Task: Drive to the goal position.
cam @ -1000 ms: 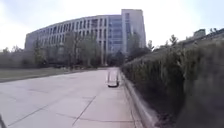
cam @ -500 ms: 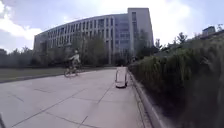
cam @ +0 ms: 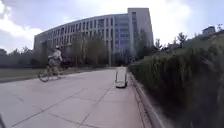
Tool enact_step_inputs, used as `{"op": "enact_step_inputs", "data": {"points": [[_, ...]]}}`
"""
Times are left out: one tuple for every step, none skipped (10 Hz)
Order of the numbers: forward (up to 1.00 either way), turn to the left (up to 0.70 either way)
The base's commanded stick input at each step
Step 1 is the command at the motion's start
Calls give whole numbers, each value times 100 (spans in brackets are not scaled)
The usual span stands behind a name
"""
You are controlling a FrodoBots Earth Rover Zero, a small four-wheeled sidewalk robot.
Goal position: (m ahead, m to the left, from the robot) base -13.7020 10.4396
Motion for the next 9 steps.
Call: {"op": "enact_step_inputs", "data": {"points": [[70, 35], [70, 35], [70, 35], [70, 35], [70, 35], [70, 35], [70, 35], [70, 35], [70, 35]]}}
